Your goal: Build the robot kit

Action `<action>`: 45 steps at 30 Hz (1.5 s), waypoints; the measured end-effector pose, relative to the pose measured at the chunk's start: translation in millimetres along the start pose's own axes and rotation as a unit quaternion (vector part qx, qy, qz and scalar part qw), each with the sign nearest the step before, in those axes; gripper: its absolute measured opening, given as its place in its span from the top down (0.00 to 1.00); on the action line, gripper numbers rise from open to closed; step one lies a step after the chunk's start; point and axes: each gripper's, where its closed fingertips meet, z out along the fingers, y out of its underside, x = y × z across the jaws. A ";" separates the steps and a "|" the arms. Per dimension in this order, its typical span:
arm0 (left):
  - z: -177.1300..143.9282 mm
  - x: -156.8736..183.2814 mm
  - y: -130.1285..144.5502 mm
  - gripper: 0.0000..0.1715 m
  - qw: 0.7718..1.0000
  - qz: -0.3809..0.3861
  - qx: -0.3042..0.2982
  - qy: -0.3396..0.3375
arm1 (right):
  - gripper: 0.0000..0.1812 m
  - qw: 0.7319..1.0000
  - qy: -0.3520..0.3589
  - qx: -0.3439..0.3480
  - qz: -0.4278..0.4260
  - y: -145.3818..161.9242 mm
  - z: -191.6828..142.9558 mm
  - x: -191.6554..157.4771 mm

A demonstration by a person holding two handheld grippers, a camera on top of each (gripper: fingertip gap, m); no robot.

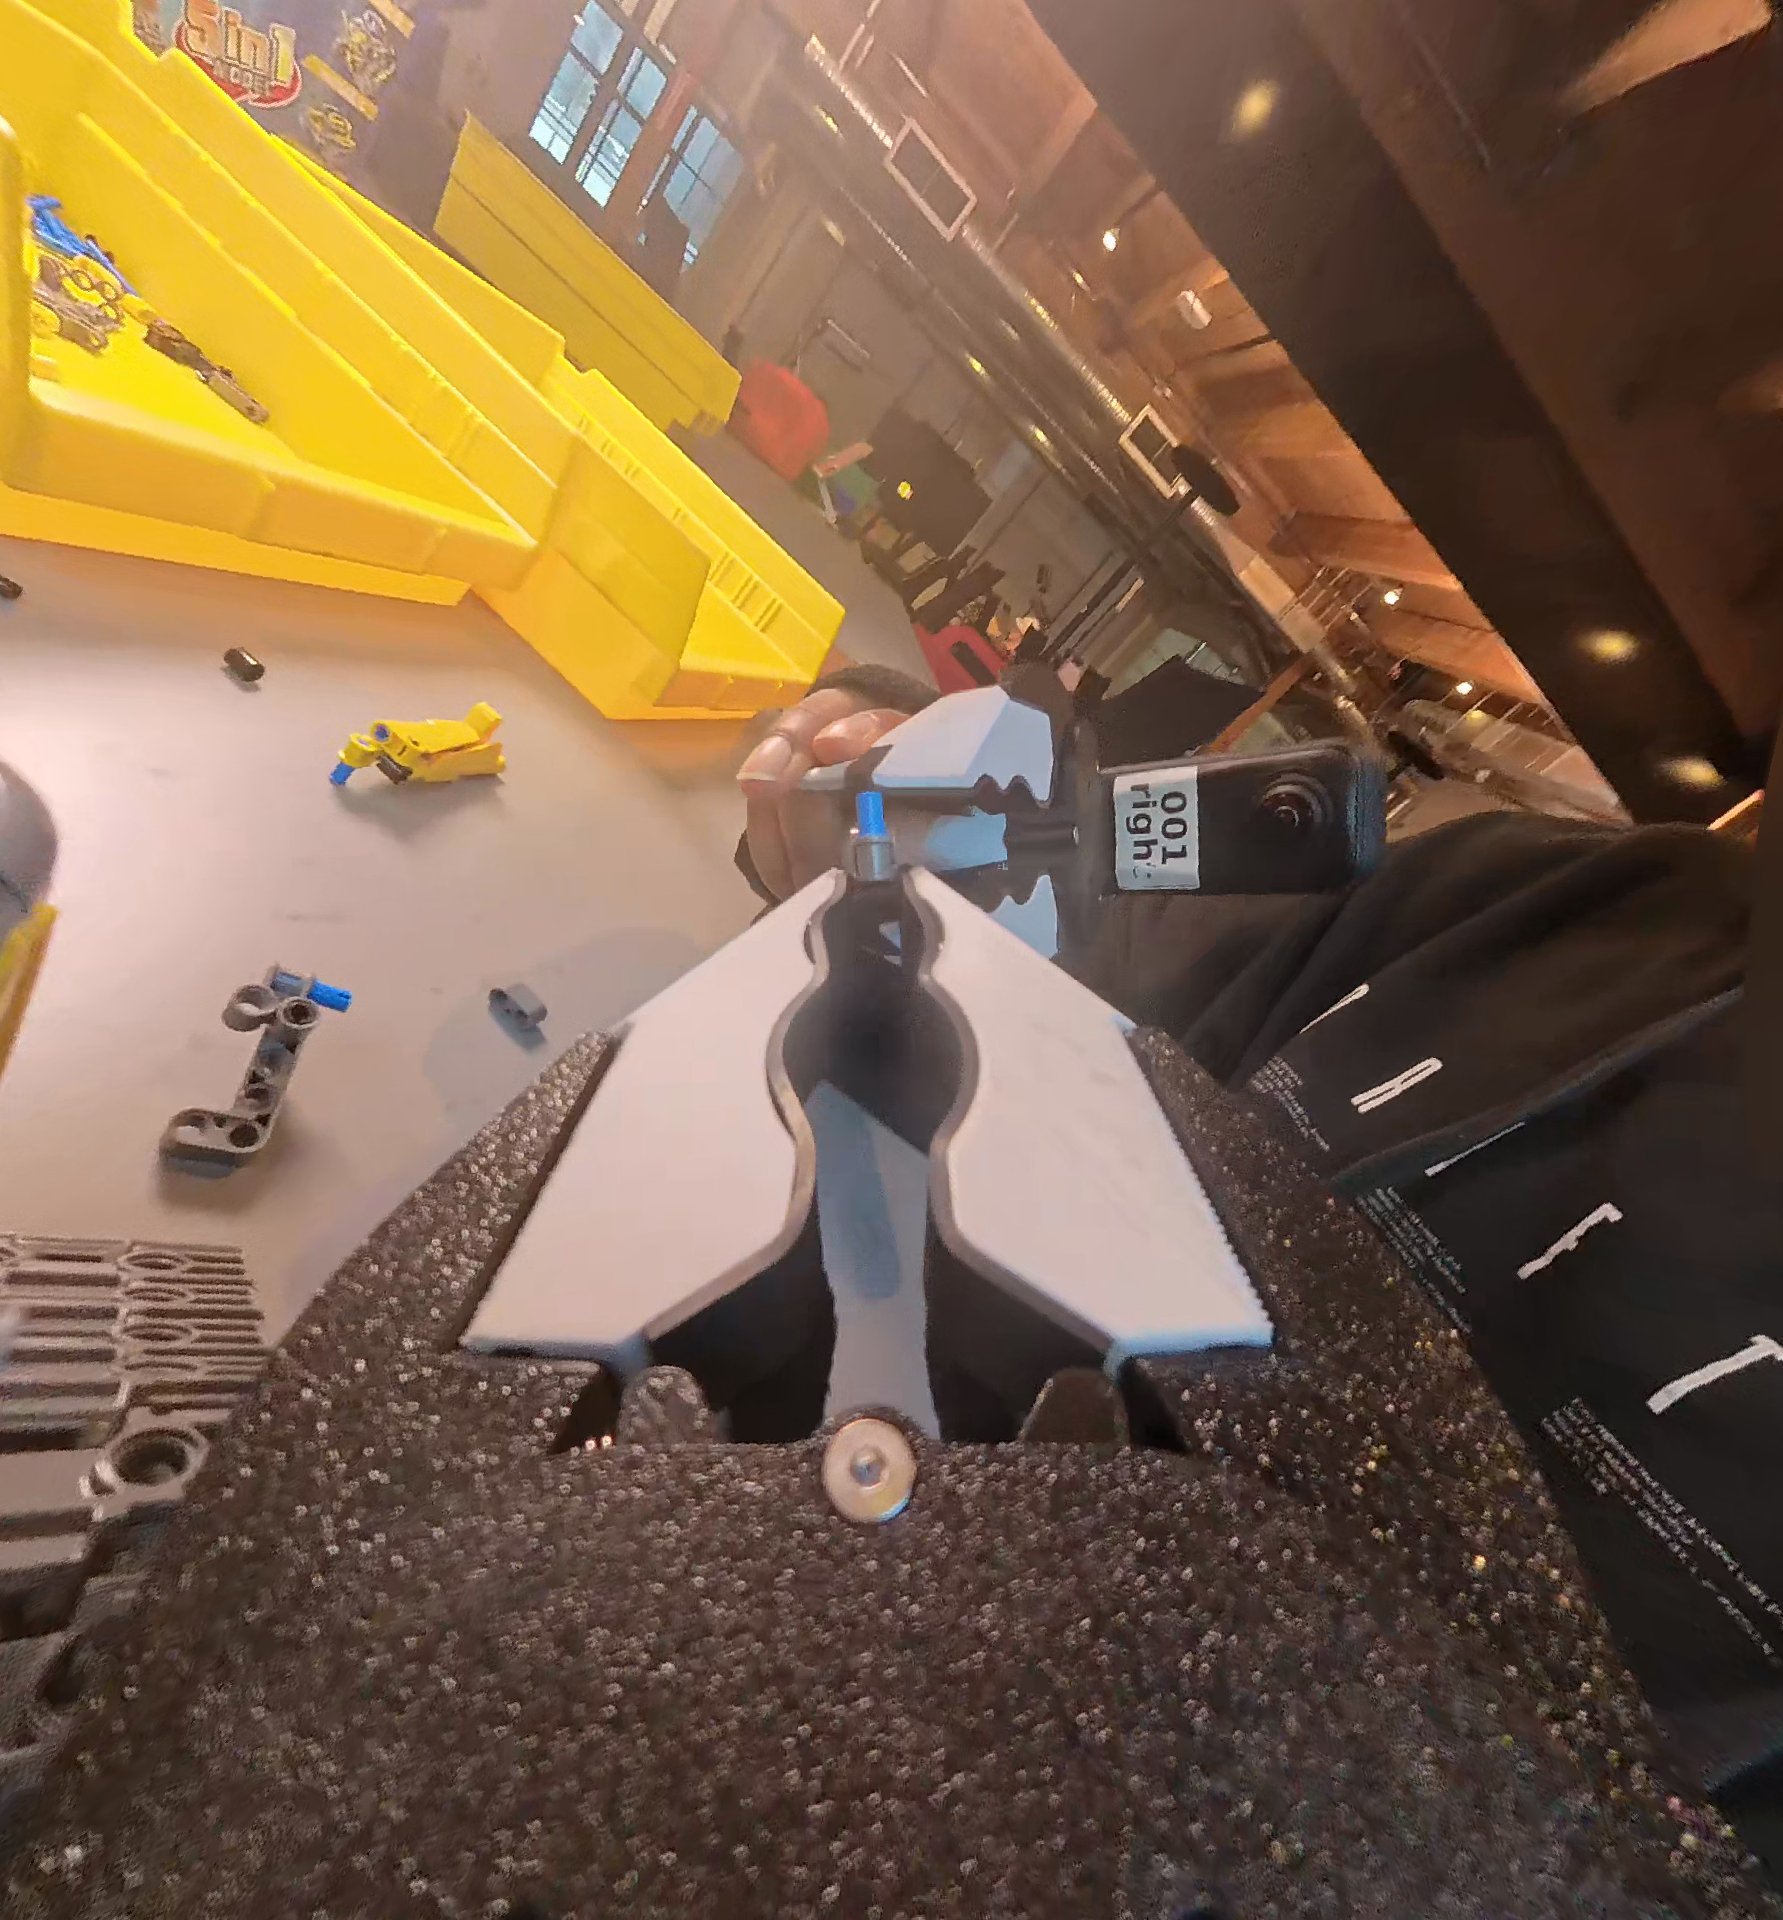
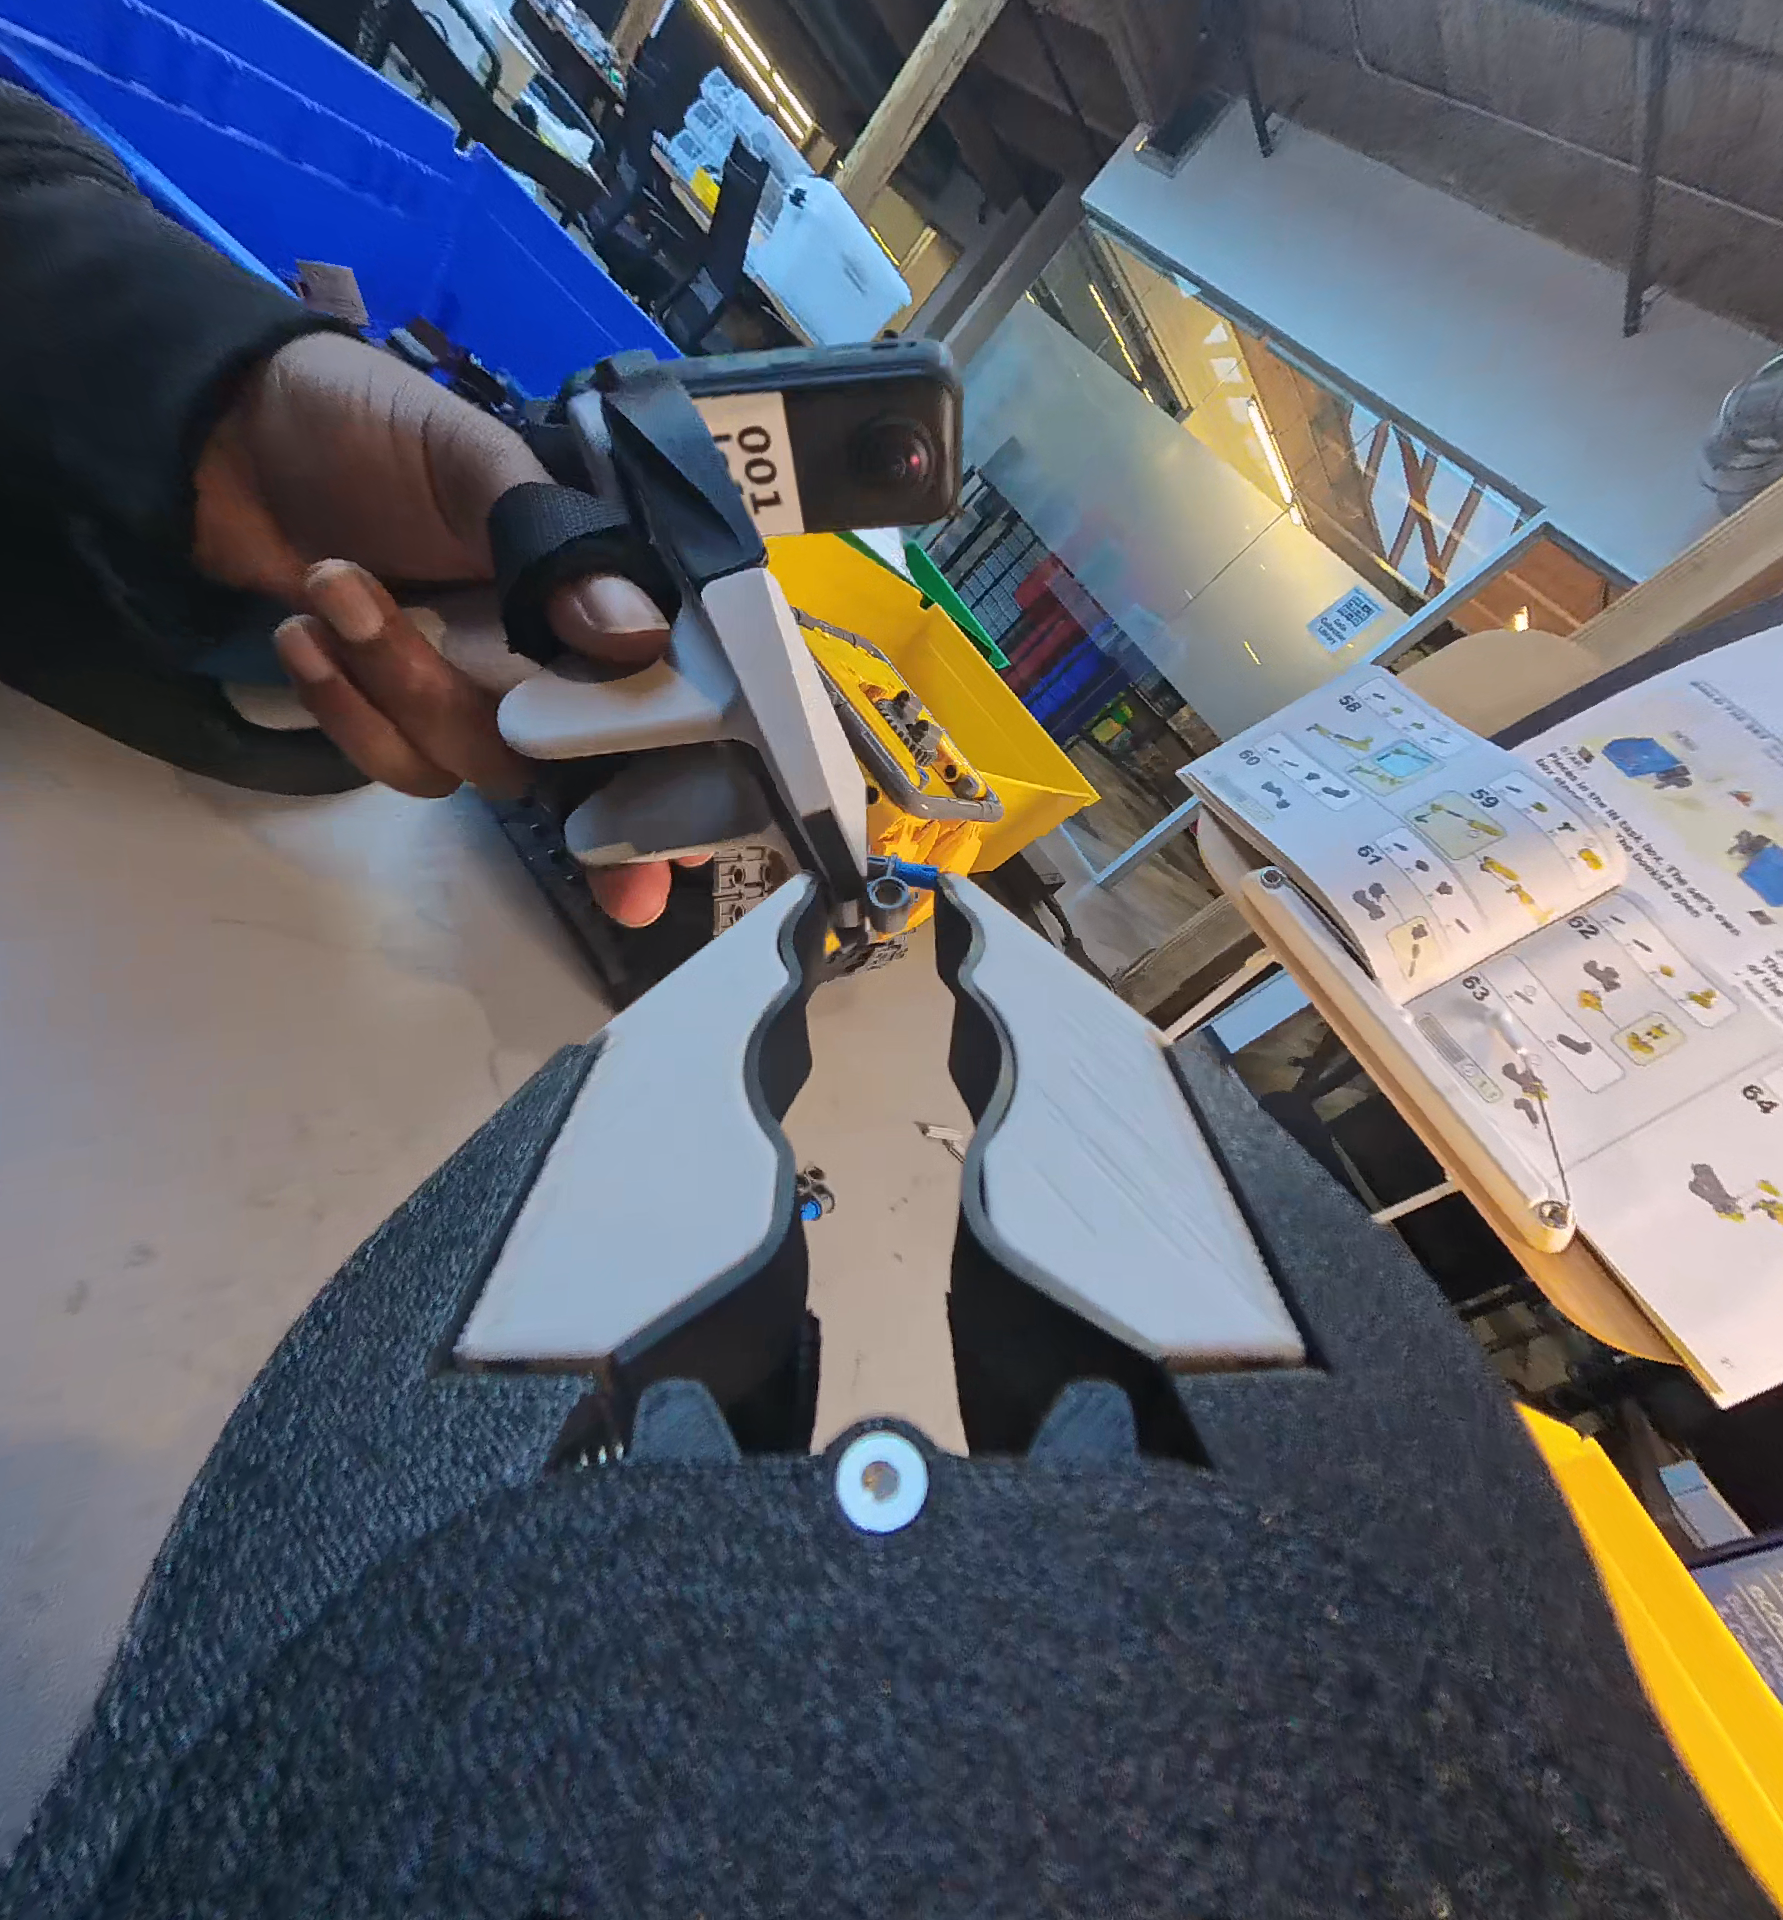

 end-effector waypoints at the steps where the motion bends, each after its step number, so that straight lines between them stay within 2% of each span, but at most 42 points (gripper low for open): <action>1: -0.5 0.8 1.6 0.96 1.000 0.009 -0.008 -0.003 | 0.89 1.000 -0.005 0.005 -0.006 -1.2 -0.6 -1.8; 6: -4.3 -1.4 12.7 0.96 0.996 0.064 -0.052 -0.034 | 0.88 0.998 -0.044 0.009 -0.035 0.8 -4.3 -13.4; 9: -6.2 -8.7 20.7 0.96 0.985 0.126 -0.091 -0.076 | 0.90 0.995 -0.084 0.005 -0.045 6.9 -8.6 -20.6; 11: -8.7 -15.4 25.1 0.96 0.967 0.195 -0.120 -0.112 | 0.92 0.993 -0.118 -0.003 -0.031 12.7 -11.3 -25.4; 12: -10.6 -21.5 27.5 0.96 0.953 0.233 -0.138 -0.139 | 0.97 0.989 -0.144 -0.002 -0.026 14.0 -13.8 -31.6; 14: -14.4 -30.2 36.4 0.96 0.927 0.279 -0.184 -0.169 | 0.96 0.988 -0.154 -0.001 -0.010 15.0 -14.5 -34.0; 15: -15.8 -33.5 41.0 0.96 0.918 0.292 -0.202 -0.178 | 0.91 0.989 -0.145 -0.003 -0.011 16.0 -13.4 -31.6; 18: -16.2 -37.1 54.4 0.96 0.904 0.309 -0.236 -0.178 | 0.87 0.985 -0.171 -0.014 -0.021 20.4 -13.6 -40.5; 21: -13.8 -35.6 62.5 0.96 0.897 0.320 -0.253 -0.167 | 0.87 0.976 -0.212 -0.034 -0.022 29.1 -14.7 -58.2; 24: -16.0 -40.7 67.6 0.96 0.883 0.337 -0.272 -0.180 | 1.00 0.968 -0.247 -0.037 -0.013 31.2 -18.2 -70.7; 28: -18.4 -38.9 62.7 0.96 0.895 0.320 -0.257 -0.173 | 1.00 0.968 -0.247 -0.045 -0.007 35.0 -16.9 -71.3; 30: -20.9 -41.8 61.7 0.96 0.892 0.323 -0.260 -0.181 | 1.00 0.974 -0.224 -0.040 0.000 32.9 -14.6 -62.2; 33: -18.7 -41.3 66.3 0.96 0.891 0.323 -0.267 -0.176 | 0.90 0.977 -0.208 -0.032 0.017 29.3 -12.8 -54.0; 34: -17.5 -40.8 68.0 0.96 0.890 0.325 -0.269 -0.174 | 0.89 0.977 -0.210 -0.032 0.020 29.2 -12.5 -55.2; 36: -15.5 -39.5 70.7 0.96 0.889 0.328 -0.272 -0.169 | 0.90 0.975 -0.219 -0.034 0.018 30.2 -12.4 -60.9; 39: -14.8 -37.3 71.2 0.96 0.891 0.327 -0.270 -0.163 | 0.98 0.974 -0.222 -0.036 0.016 31.4 -12.2 -63.7; 45: -15.7 -32.5 62.7 0.96 0.908 0.306 -0.244 -0.151 | 1.00 0.974 -0.222 -0.035 0.038 31.3 -13.2 -58.3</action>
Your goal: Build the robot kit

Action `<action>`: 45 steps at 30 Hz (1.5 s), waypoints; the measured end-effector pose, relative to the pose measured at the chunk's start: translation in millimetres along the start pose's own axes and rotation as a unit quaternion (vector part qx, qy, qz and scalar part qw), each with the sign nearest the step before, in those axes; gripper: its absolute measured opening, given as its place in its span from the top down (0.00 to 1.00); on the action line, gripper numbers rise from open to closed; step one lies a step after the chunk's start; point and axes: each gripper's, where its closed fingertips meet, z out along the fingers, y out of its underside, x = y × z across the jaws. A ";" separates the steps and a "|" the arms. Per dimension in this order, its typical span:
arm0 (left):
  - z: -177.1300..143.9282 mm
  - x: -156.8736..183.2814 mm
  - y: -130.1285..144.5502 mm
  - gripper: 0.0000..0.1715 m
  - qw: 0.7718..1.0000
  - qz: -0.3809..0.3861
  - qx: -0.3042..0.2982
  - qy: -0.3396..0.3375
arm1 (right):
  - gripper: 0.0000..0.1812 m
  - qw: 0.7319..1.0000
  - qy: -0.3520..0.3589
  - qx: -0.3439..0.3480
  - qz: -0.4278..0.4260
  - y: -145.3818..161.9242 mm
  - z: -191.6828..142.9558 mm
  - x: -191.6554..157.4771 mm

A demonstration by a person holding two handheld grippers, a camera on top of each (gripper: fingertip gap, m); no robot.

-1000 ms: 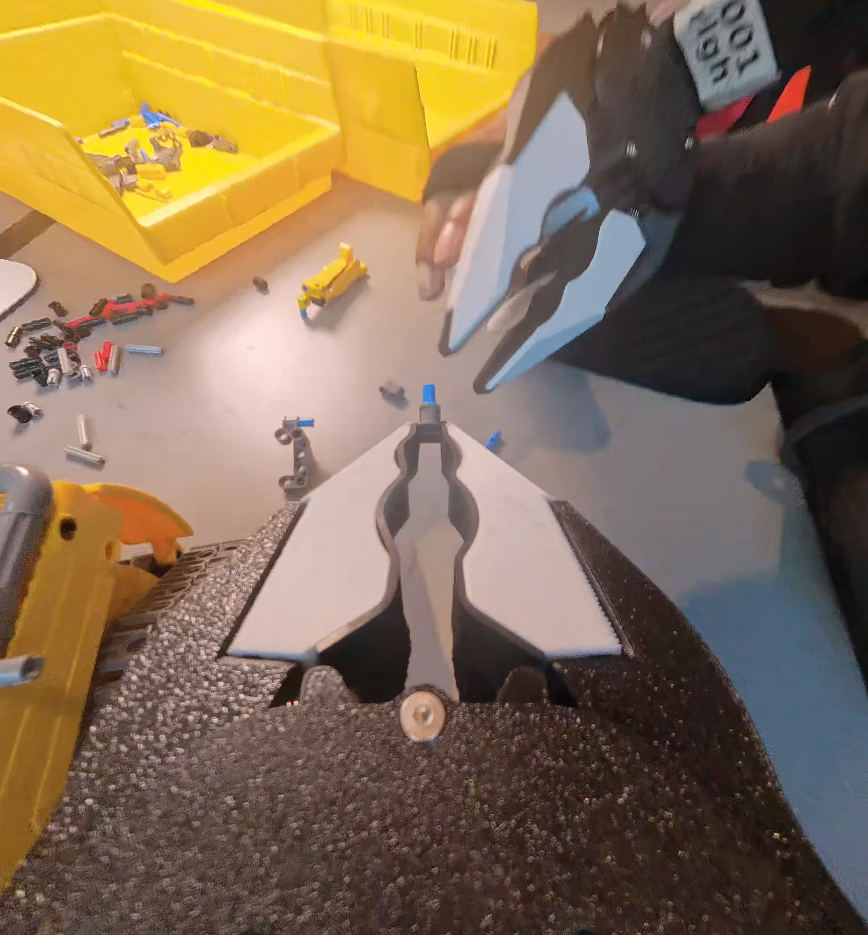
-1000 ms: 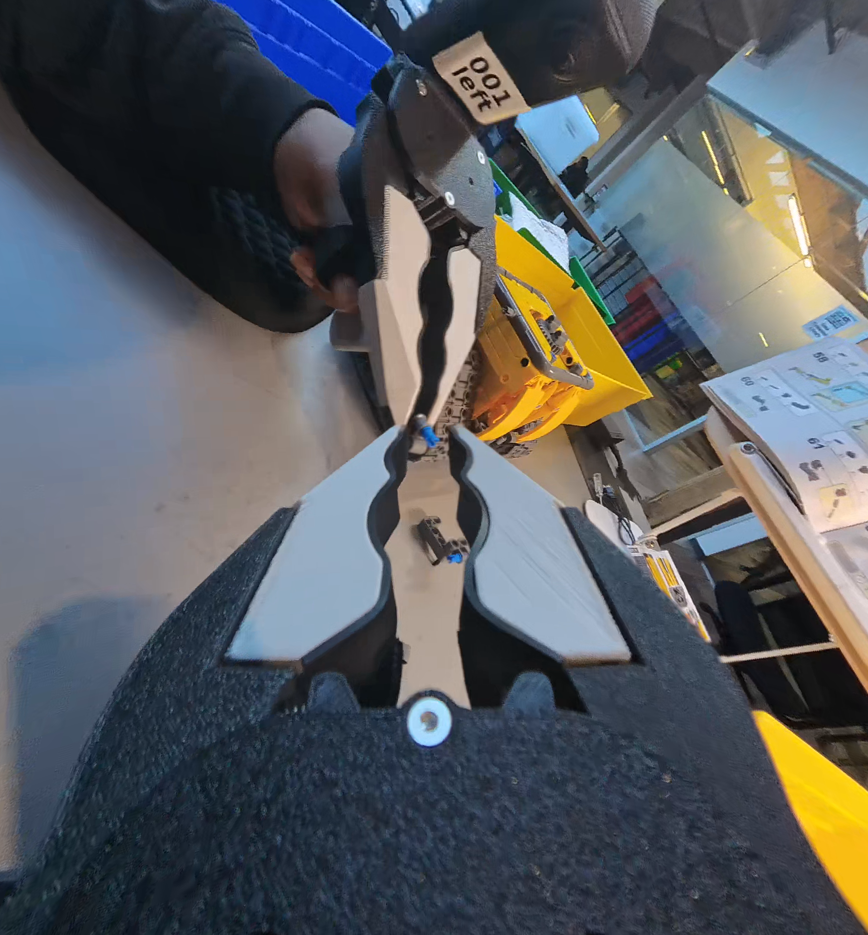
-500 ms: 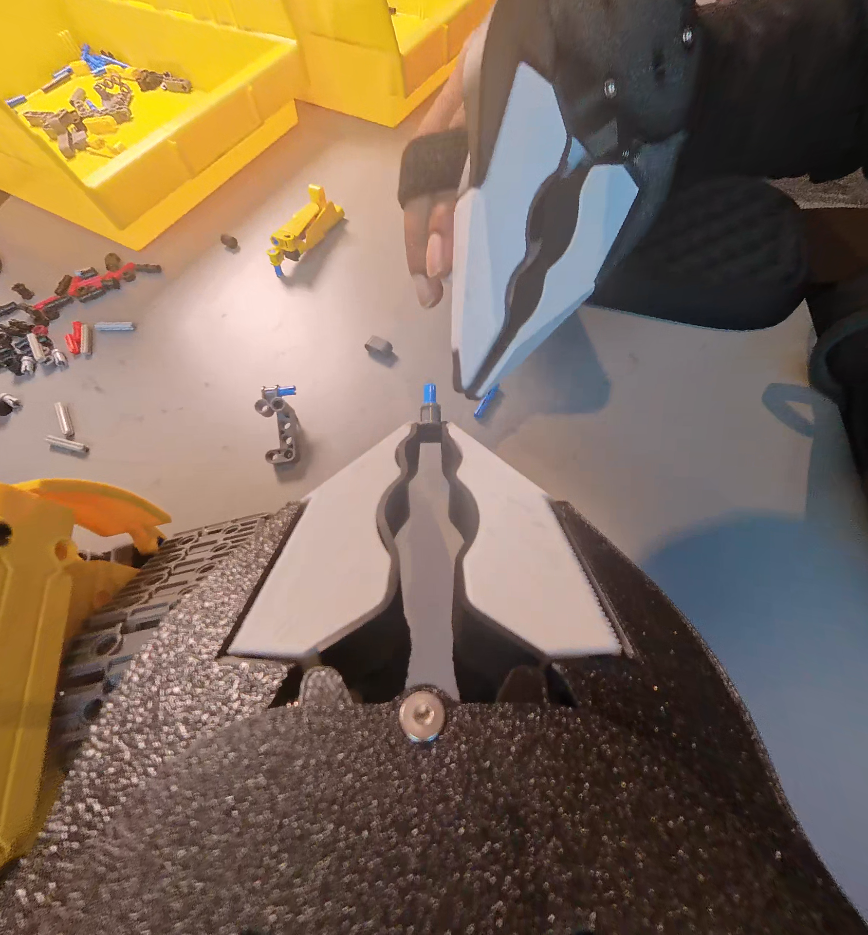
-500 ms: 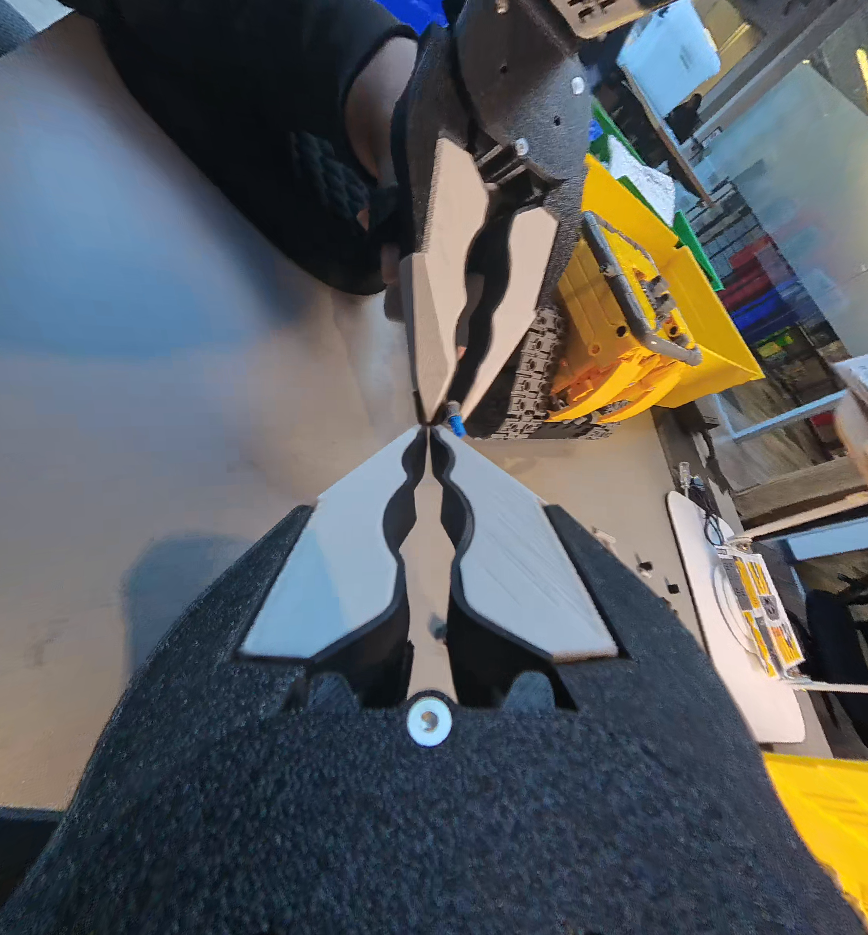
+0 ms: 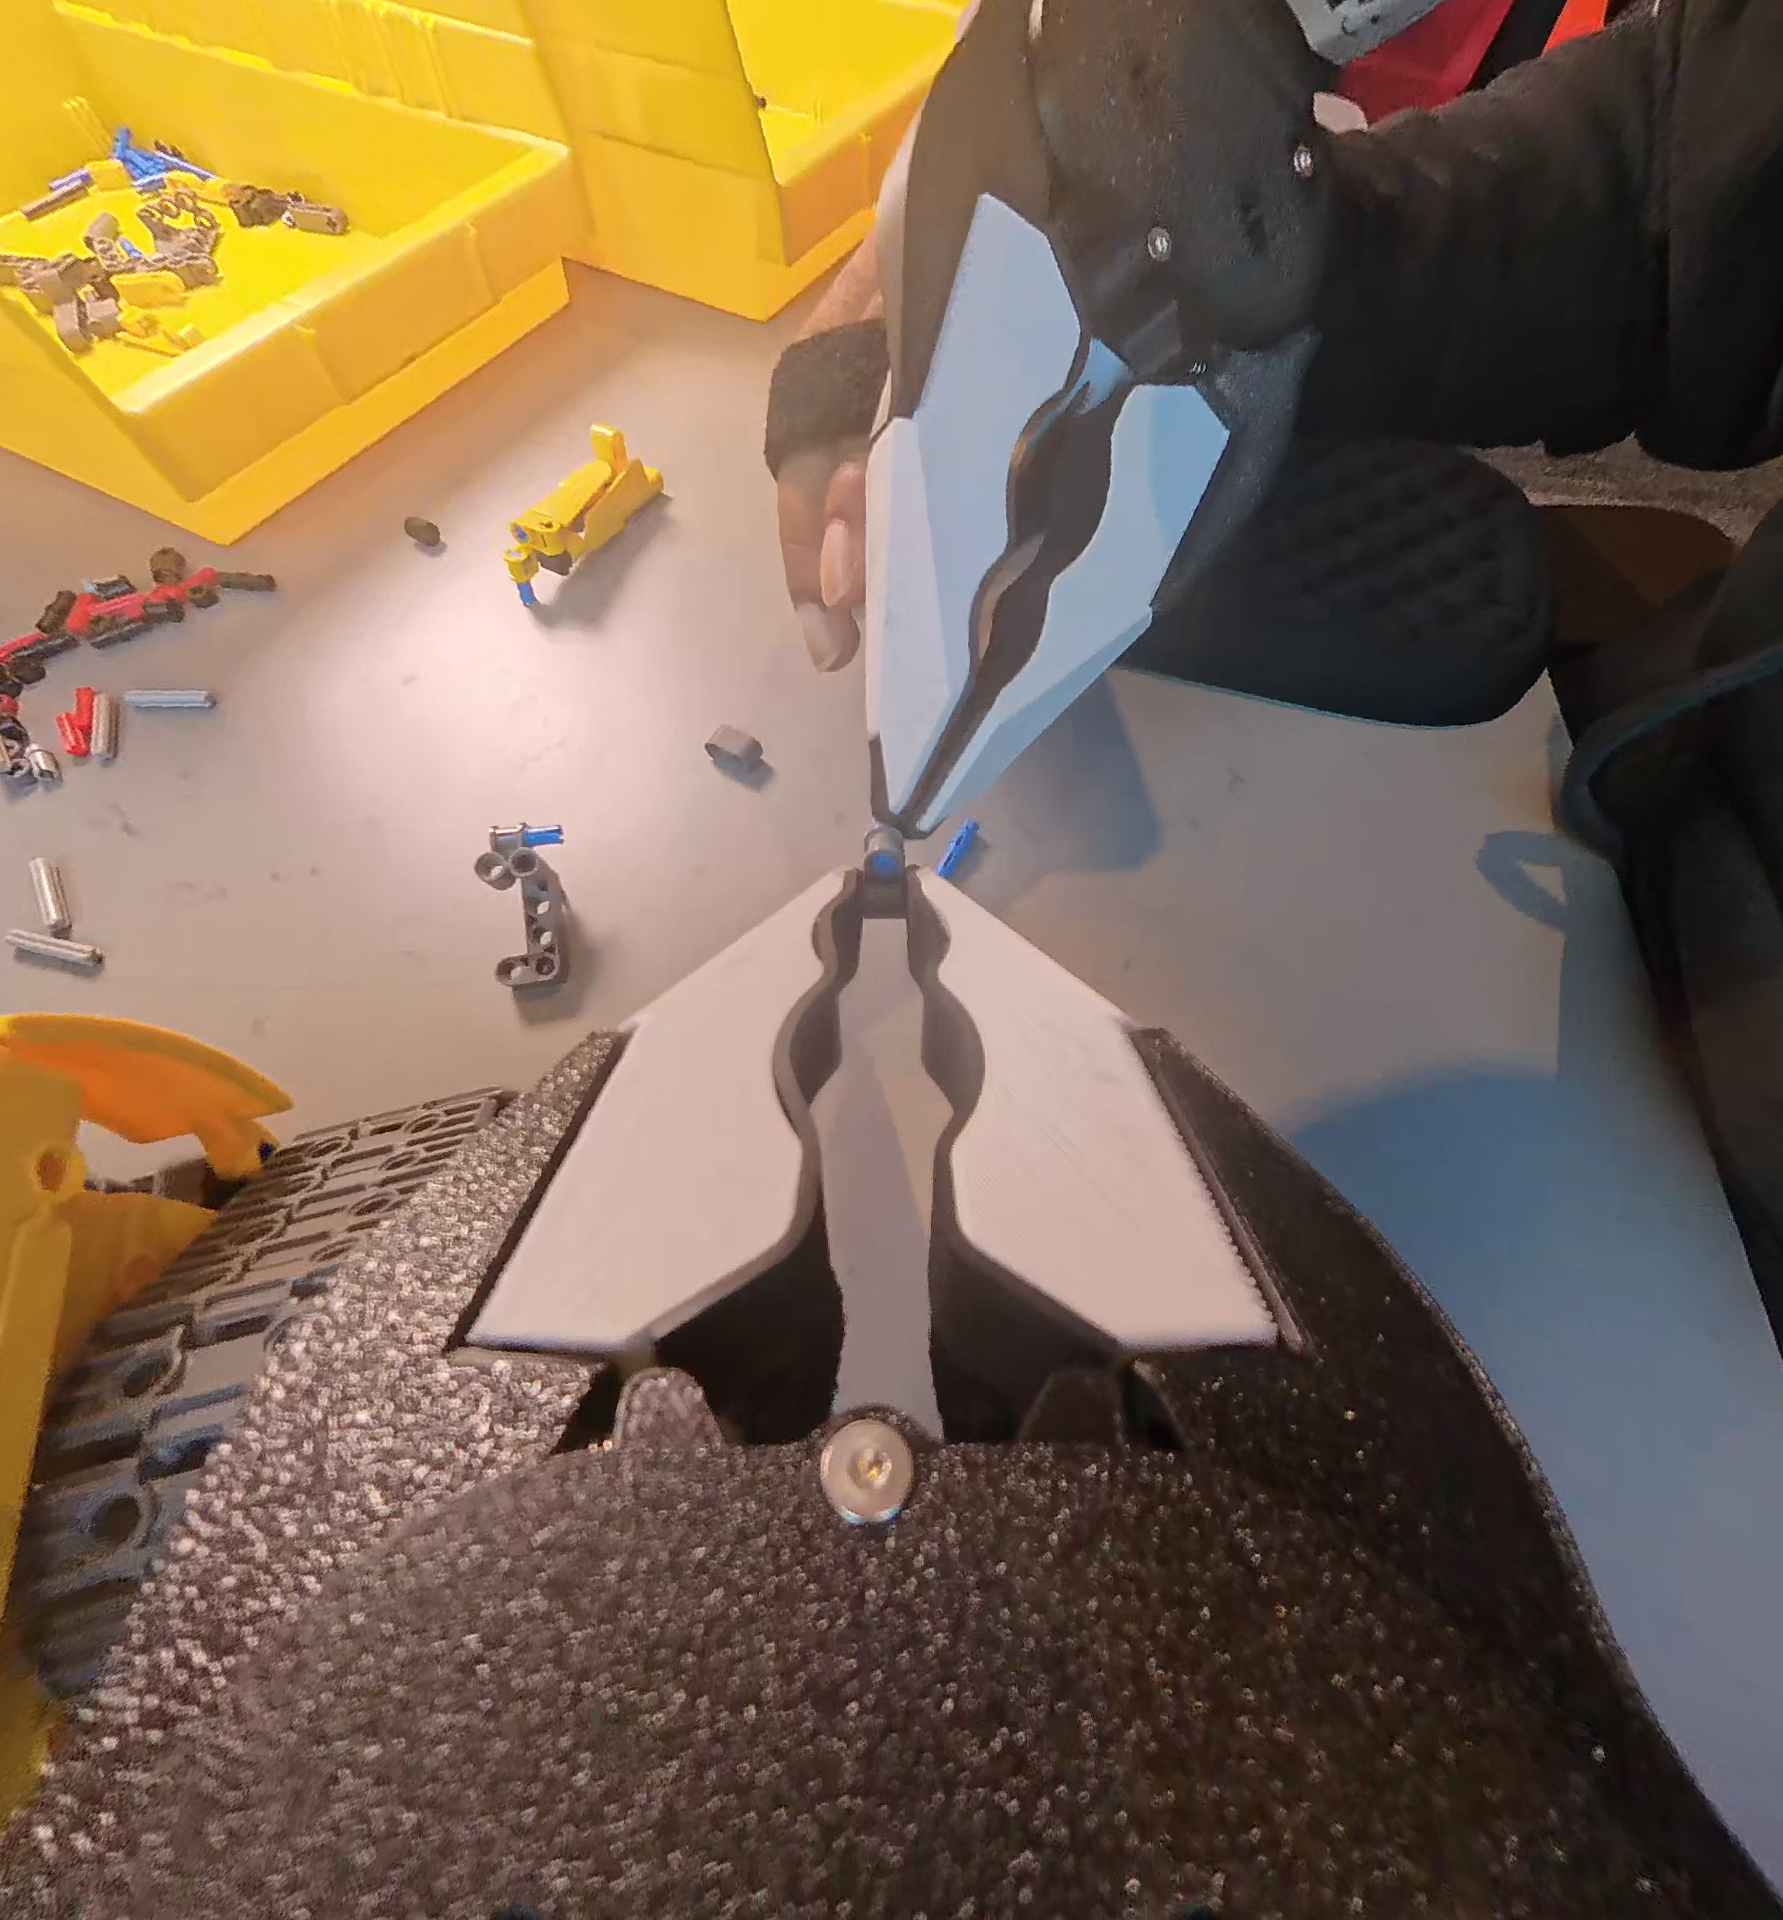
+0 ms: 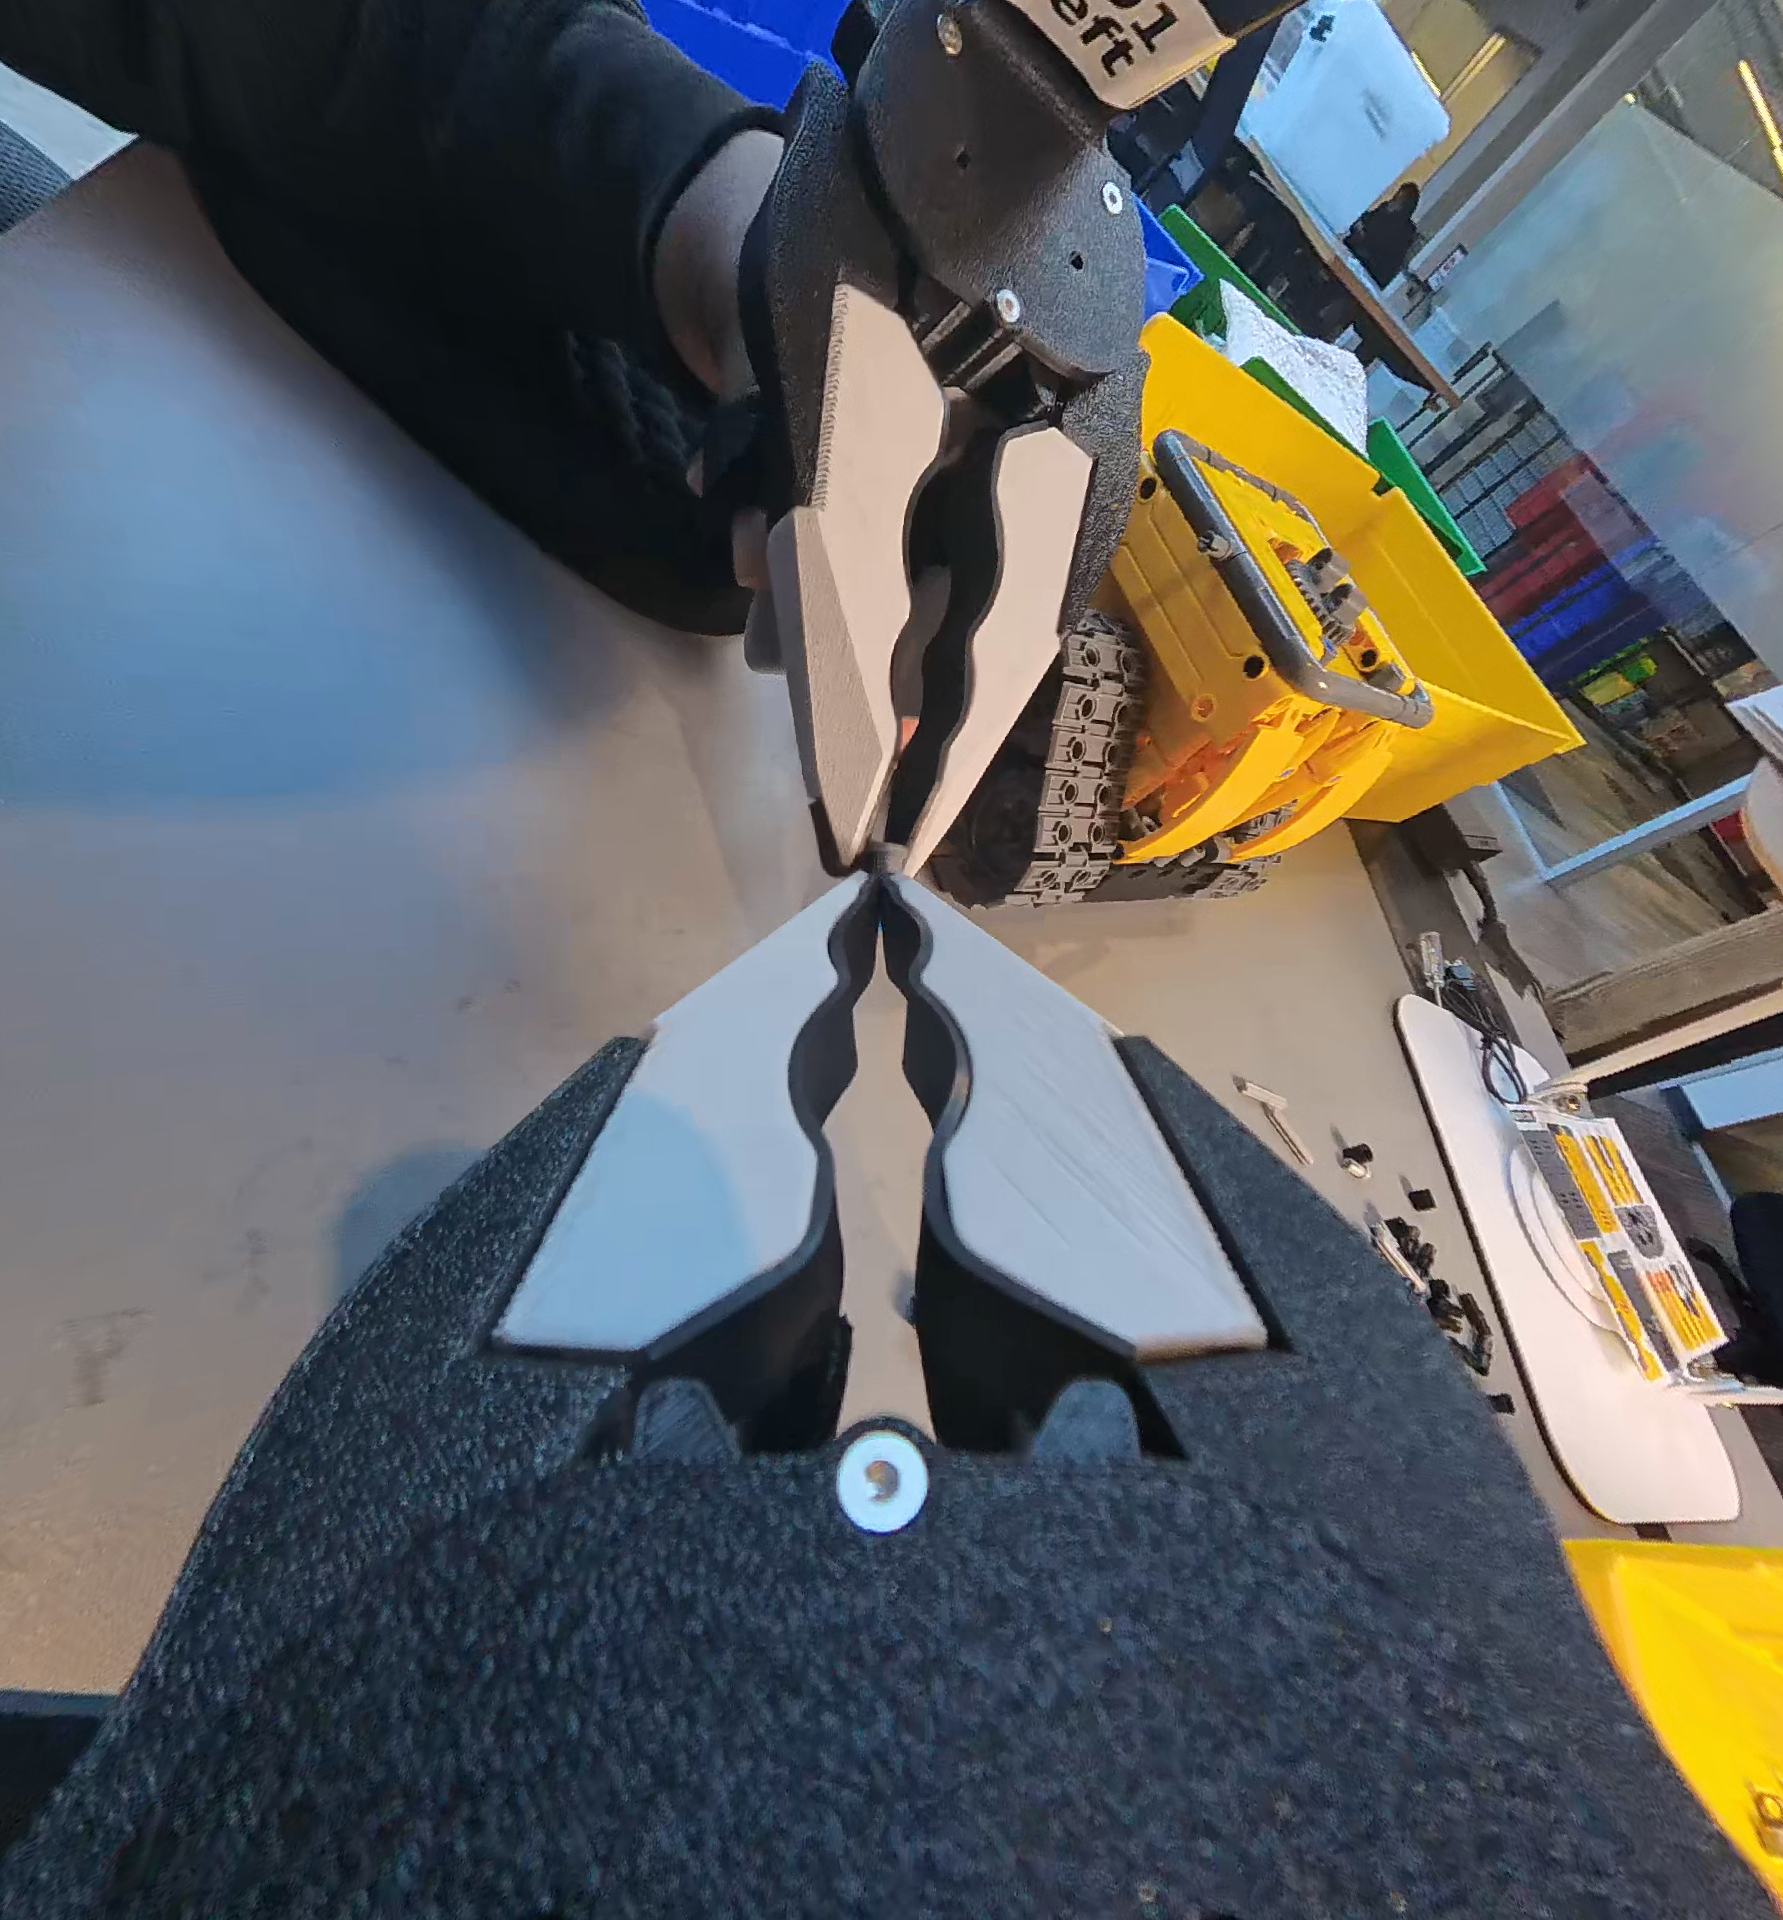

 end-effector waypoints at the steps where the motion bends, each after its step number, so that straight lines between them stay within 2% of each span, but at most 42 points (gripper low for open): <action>1: -1.0 0.0 -1.3 0.96 1.000 -0.004 0.005 0.003 | 1.00 1.000 0.001 0.002 0.003 -0.5 -0.2 0.4; 10: -2.1 0.2 -1.5 0.96 1.000 -0.023 0.008 0.014 | 1.00 1.000 -0.017 -0.014 0.002 5.3 1.2 -5.0; 13: -0.8 2.2 1.4 0.96 1.000 -0.025 -0.001 0.019 | 0.93 1.000 -0.009 -0.013 0.001 4.2 1.1 -2.8; 16: 1.9 6.0 5.2 0.96 0.999 -0.021 -0.014 0.028 | 0.91 1.000 -0.023 -0.015 -0.002 4.3 2.9 -8.4; 19: 2.5 9.0 7.2 0.96 0.999 -0.031 -0.021 0.040 | 0.89 0.999 -0.035 -0.022 -0.036 5.6 5.5 -18.3; 22: 2.6 11.1 9.1 0.96 0.997 -0.047 -0.026 0.054 | 0.84 0.995 -0.016 -0.035 -0.092 6.0 7.0 -17.8; 27: 4.4 13.7 13.0 0.96 0.995 -0.064 -0.036 0.069 | 0.89 0.985 -0.006 -0.058 -0.161 8.6 11.6 -23.9; 32: 4.4 16.1 12.9 0.96 0.993 -0.074 -0.035 0.081 | 0.92 0.989 -0.011 -0.052 -0.135 7.3 10.7 -23.3; 38: 3.5 17.3 12.1 0.96 0.993 -0.075 -0.033 0.085 | 0.94 0.997 -0.033 -0.040 -0.061 5.6 9.1 -23.1; 43: 4.0 19.1 14.5 0.96 0.990 -0.093 -0.040 0.096 | 0.94 0.996 -0.036 -0.043 -0.073 6.5 10.0 -26.3; 45: 2.7 18.8 12.9 0.96 0.988 -0.109 -0.034 0.102 | 0.90 0.994 -0.031 -0.044 -0.090 6.4 10.8 -27.3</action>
